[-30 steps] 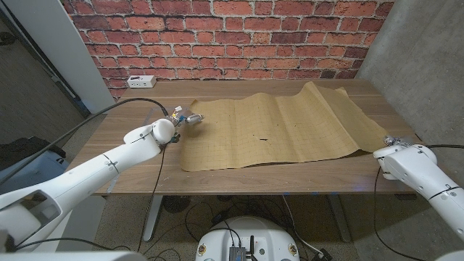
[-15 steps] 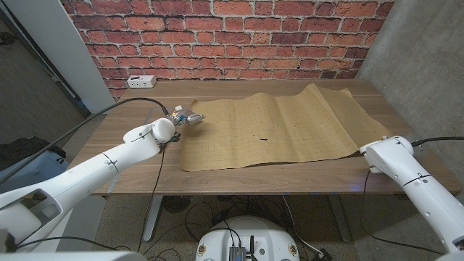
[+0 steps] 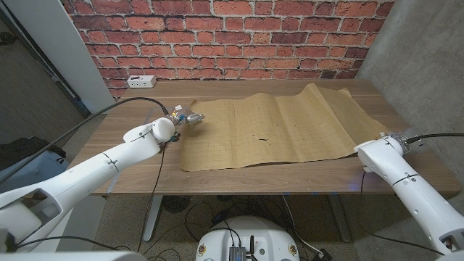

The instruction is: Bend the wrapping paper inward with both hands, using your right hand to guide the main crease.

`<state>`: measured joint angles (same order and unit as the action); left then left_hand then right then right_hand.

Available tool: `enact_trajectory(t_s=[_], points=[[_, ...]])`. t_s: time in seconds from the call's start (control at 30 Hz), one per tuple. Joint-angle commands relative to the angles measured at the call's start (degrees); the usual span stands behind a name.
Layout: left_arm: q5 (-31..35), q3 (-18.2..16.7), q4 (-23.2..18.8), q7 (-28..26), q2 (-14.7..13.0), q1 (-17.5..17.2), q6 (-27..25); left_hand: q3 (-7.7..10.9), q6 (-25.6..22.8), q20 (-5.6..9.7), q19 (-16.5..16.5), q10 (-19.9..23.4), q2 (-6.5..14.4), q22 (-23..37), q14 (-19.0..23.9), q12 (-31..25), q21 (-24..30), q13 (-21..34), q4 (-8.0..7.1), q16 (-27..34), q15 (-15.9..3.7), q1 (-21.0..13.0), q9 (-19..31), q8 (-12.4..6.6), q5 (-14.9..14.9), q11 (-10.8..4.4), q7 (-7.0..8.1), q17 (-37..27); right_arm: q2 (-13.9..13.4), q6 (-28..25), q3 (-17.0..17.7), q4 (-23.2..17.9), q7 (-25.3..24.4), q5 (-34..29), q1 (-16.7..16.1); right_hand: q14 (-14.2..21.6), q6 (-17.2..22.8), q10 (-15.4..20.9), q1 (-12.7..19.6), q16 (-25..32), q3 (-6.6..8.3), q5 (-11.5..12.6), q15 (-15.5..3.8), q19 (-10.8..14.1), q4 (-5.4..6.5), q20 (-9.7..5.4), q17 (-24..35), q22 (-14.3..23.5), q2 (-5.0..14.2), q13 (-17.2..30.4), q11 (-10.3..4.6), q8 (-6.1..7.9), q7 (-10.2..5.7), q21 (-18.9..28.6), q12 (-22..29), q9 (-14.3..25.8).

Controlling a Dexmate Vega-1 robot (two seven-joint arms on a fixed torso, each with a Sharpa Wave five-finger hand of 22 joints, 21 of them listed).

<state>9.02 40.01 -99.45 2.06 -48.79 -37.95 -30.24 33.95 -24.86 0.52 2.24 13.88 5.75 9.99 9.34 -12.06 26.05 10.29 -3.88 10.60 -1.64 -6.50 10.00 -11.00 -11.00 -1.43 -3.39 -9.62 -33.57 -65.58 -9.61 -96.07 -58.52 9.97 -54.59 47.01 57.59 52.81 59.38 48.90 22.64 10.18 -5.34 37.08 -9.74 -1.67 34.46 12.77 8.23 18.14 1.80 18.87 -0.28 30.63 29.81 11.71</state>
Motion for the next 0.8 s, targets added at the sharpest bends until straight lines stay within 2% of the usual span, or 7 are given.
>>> enact_trajectory(t_s=[0.03, 0.13, 0.23, 0.3, 0.4, 0.5, 0.8], points=[[-0.4, 0.1, 0.5, -0.2, 0.3, -0.1, 0.2, 0.08, 0.2, 0.00, 0.5, 0.1, 0.2, 0.1, 0.1, 0.1, -0.2, 0.2, -0.23, -0.1, -0.10, 0.5, 0.3, 0.13, -0.2, -0.13, 0.17, -0.1, 0.4, 2.5, -2.4, 1.3, -2.0, -5.0, 0.4, 1.6, 2.9, 3.4, 2.7, 3.3, -0.99, 0.3, -6.03, 0.7, 0.12, -0.38, 4.1, 0.6, 0.54, 1.7, 0.42, 1.16, 0.96, 1.8, 2.8, 1.2], [-0.4, 0.1, 0.8, -0.2, 0.3, 0.1, 0.7, 0.08, 0.2, 0.04, 0.6, 0.1, 0.2, 0.1, 0.1, 0.1, -0.2, 0.2, -0.24, -0.1, -0.12, 0.5, 0.3, 0.18, -0.2, -0.09, 0.11, -0.1, 0.3, 4.2, -2.7, 0.9, -2.7, -6.3, 0.0, 3.2, 3.2, 5.1, 4.5, 5.9, -1.56, 0.3, -5.10, 1.8, 0.00, 0.41, 7.1, 0.9, 0.55, 3.1, 1.94, 1.47, 2.07, 3.5, 4.6, 2.2], [-0.5, 0.0, 1.0, -0.3, 0.4, 0.1, 1.0, 0.07, 0.2, 0.07, 0.6, 0.0, 0.2, 0.1, 0.1, 0.2, -0.3, 0.2, -0.25, -0.1, -0.12, 0.5, 0.3, 0.19, -0.2, -0.10, 0.10, -0.1, 0.5, 5.1, -2.7, 0.6, -3.0, -7.2, -0.2, 4.6, 3.3, 6.6, 6.5, 8.4, -1.79, 0.4, -4.83, 3.5, 0.00, 0.96, 10.4, 1.3, 0.84, 4.9, 1.48, 1.89, 3.45, 5.6, 6.8, 3.5], [-0.5, 0.1, 1.2, -0.3, 0.4, 0.2, 1.1, 0.06, 0.4, 0.02, 0.6, 0.0, 0.2, 0.1, 0.1, 0.2, -0.3, 0.2, -0.26, -0.1, -0.10, 0.6, 0.3, 0.25, -0.2, -0.12, 0.17, -0.1, 0.5, 6.7, -2.5, 0.3, -3.1, -7.5, -0.8, 6.5, 3.2, 7.5, 8.1, 9.6, -1.50, 0.5, -5.66, 5.4, 0.05, 1.04, 12.5, 1.5, 1.22, 6.7, 0.75, 2.28, 4.00, 7.6, 8.8, 4.7], [-0.6, 0.1, 1.5, -0.2, 0.5, 0.3, 1.3, 0.05, 0.4, 0.06, 0.7, 0.0, 0.2, 0.1, 0.0, 0.2, -0.4, 0.2, -0.27, -0.2, -0.14, 0.6, 0.3, 0.25, -0.2, -0.17, 0.21, -0.1, 0.2, 8.5, -2.3, -0.8, -3.2, -8.1, -1.8, 9.6, 3.7, 9.6, 10.3, 10.6, -0.83, 0.4, -5.86, 8.0, -0.37, -0.18, 14.3, 1.5, 0.84, 9.0, 0.95, 2.85, 5.30, 9.9, 11.4, 6.0], [-0.6, 0.1, 1.7, -0.1, 0.4, 0.3, 1.5, 0.04, 0.3, 0.04, 0.7, 0.1, 0.2, 0.1, 0.0, 0.2, -0.4, 0.2, -0.28, -0.2, -0.10, 0.6, 0.3, 0.23, -0.2, -0.10, 0.19, -0.1, -0.1, 9.4, -2.3, -2.0, -3.2, -8.8, -2.7, 10.6, 4.2, 10.7, 11.2, 10.3, -0.51, 0.2, -5.64, 8.4, -0.51, -0.32, 14.5, 1.5, 0.28, 10.0, 1.13, 3.11, 6.06, 10.7, 12.6, 6.4], [-0.5, 0.3, 2.6, 0.3, 0.6, 0.9, 2.5, 0.02, 0.4, 0.05, 0.7, 0.1, 0.1, 0.1, 0.0, 0.3, -0.6, 0.2, -0.31, -0.2, -0.08, 0.7, 0.3, 0.28, -0.2, -0.07, 0.18, -0.1, -1.0, 14.1, -3.5, -5.5, -4.4, -12.3, -4.7, 12.1, 6.0, 12.4, 11.1, 10.2, -0.48, 0.6, -4.63, 8.8, -0.12, 0.28, 16.0, 1.2, -1.91, 12.1, 1.23, 4.07, 6.07, 12.1, 14.6, 7.5]])
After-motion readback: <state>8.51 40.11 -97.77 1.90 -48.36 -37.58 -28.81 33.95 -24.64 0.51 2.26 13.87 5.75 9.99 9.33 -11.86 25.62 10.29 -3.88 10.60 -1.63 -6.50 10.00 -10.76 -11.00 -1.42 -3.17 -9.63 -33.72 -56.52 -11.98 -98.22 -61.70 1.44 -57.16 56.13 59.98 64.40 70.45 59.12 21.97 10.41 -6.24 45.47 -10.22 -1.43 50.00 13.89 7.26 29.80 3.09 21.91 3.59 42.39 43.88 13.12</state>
